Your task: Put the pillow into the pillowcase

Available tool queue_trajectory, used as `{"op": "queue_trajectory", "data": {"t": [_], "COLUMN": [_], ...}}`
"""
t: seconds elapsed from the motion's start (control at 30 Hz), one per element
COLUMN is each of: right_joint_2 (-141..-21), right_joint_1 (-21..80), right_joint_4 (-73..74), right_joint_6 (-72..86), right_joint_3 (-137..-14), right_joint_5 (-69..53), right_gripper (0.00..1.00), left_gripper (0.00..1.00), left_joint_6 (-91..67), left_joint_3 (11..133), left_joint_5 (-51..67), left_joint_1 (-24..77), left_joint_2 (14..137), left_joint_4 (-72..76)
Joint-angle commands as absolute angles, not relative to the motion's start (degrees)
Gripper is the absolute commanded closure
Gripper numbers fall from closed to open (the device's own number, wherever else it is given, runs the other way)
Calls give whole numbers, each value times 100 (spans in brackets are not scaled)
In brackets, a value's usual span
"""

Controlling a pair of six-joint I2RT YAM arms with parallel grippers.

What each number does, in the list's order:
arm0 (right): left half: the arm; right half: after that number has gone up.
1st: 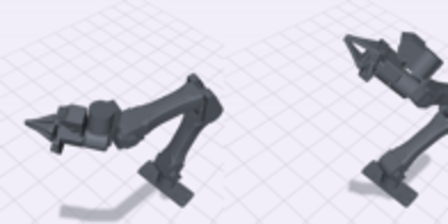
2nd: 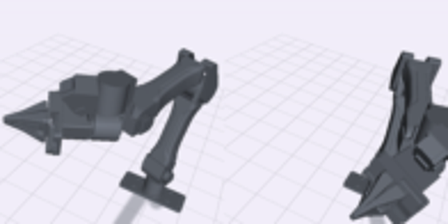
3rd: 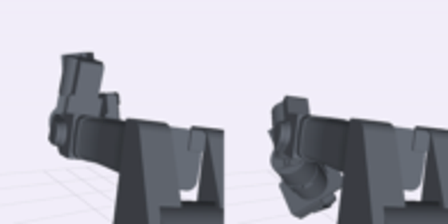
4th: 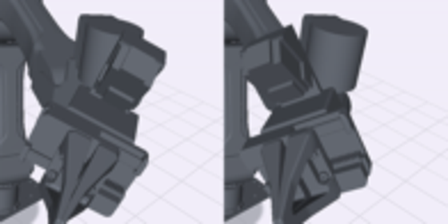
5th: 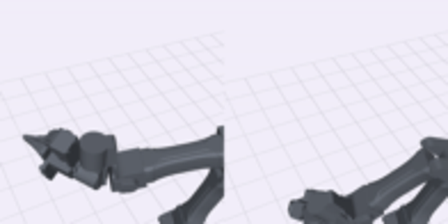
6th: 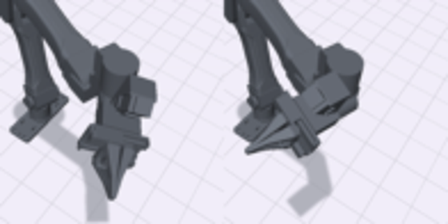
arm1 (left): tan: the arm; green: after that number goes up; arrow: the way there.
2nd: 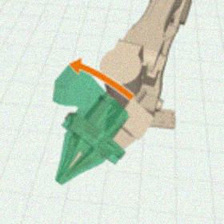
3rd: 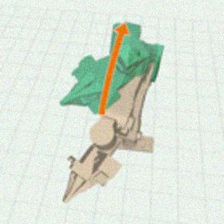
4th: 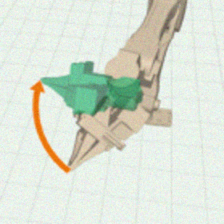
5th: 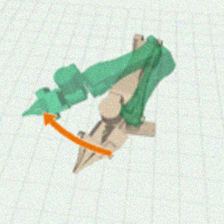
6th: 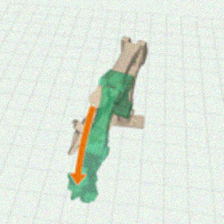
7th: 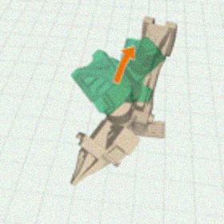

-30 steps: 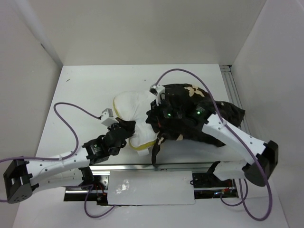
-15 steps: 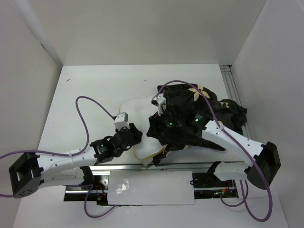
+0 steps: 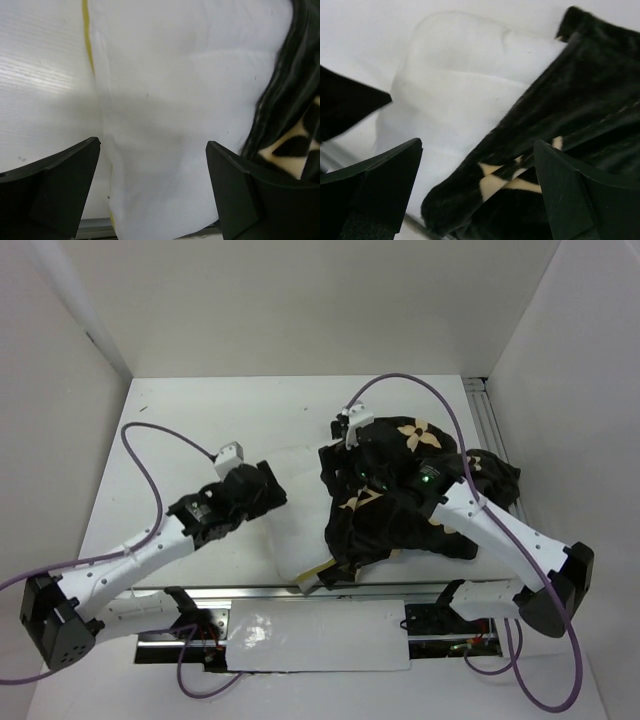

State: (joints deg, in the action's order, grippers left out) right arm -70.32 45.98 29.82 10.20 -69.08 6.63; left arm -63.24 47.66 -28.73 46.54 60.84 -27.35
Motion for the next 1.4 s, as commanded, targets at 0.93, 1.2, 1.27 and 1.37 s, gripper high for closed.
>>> {"op": "queue_trajectory", "data": {"t": [0.93,1.2,1.27,1.37], "right_joint_2": [-9772,-10721,-10845,-11012], "right_joint_1": [2962,2962,2962,2962], "right_joint_4": [2408,2891,2953,2953], "right_joint_6": [738,984,984,984], "right_joint_3": [-8769,-9184,-9254,-9255], "right_joint_5": [1178,1679,1592,1371], "right_gripper": [4,21,24,30], "left_gripper": [11,91,100,100], "left_joint_6": [-1073,-835,-888,-1028], "left_joint_3": [8297,7840,7840,7761], "left_joint_5": [1764,1952,1872,1811], "left_joint_1": [2355,2583,2584,2584], "left_joint_2": [11302,11303,11303,11022], "left_joint_4": [-1872,-1521,-1573,-1389]}}
